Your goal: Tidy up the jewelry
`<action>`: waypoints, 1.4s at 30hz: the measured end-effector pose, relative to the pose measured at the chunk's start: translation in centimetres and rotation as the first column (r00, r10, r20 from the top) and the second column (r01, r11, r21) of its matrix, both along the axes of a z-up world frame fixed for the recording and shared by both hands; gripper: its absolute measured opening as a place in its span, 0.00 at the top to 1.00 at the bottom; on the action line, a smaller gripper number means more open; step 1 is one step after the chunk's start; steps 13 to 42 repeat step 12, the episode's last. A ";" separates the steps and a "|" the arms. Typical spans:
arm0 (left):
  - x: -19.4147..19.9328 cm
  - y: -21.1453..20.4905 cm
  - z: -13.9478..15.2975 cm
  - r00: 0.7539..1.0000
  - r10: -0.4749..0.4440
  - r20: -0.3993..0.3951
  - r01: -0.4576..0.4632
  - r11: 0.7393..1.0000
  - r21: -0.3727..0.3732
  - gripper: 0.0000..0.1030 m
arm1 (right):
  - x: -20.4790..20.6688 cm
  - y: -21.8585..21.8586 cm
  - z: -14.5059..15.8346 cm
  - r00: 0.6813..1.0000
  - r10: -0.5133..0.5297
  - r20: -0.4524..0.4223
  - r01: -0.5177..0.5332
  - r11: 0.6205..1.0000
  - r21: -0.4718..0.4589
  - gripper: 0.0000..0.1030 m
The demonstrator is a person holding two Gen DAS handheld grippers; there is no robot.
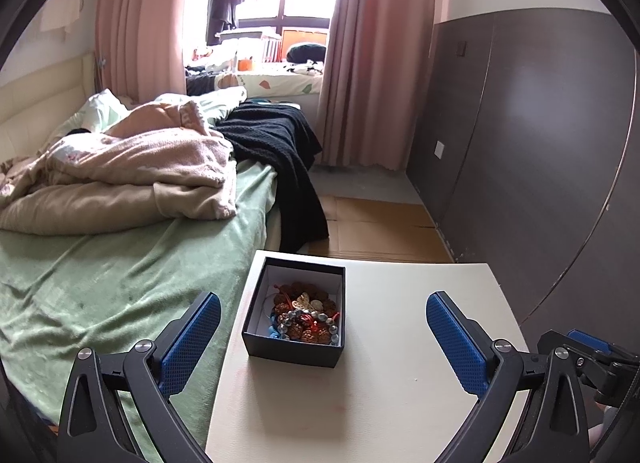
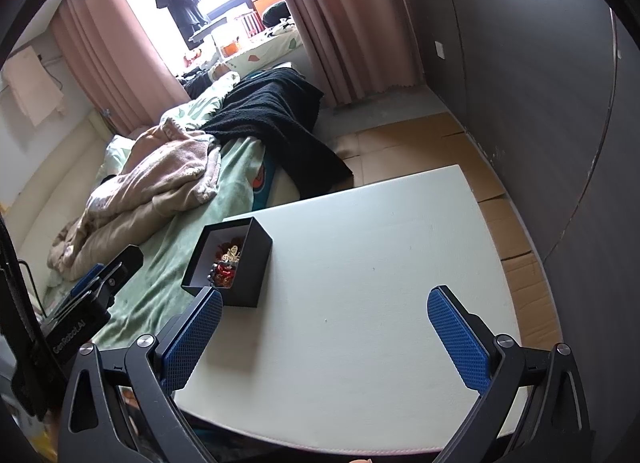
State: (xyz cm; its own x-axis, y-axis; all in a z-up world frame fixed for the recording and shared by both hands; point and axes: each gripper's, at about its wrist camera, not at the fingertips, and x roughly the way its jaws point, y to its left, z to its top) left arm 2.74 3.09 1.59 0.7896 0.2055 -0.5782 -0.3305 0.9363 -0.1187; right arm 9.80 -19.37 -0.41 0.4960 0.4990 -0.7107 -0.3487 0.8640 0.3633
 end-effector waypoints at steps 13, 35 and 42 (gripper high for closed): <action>-0.1 -0.1 0.1 1.000 -0.003 -0.001 0.003 1.000 -0.008 0.01 | 0.0 -0.1 -0.1 1.000 -0.001 -0.004 0.001 1.000 -0.001 0.00; -0.1 -0.1 0.1 1.000 -0.003 -0.001 0.003 1.000 -0.008 0.01 | 0.0 -0.1 -0.1 1.000 -0.001 -0.004 0.001 1.000 -0.001 0.00; -0.1 -0.1 0.1 1.000 -0.003 -0.001 0.003 1.000 -0.008 0.01 | 0.0 -0.1 -0.1 1.000 -0.001 -0.004 0.001 1.000 -0.001 0.00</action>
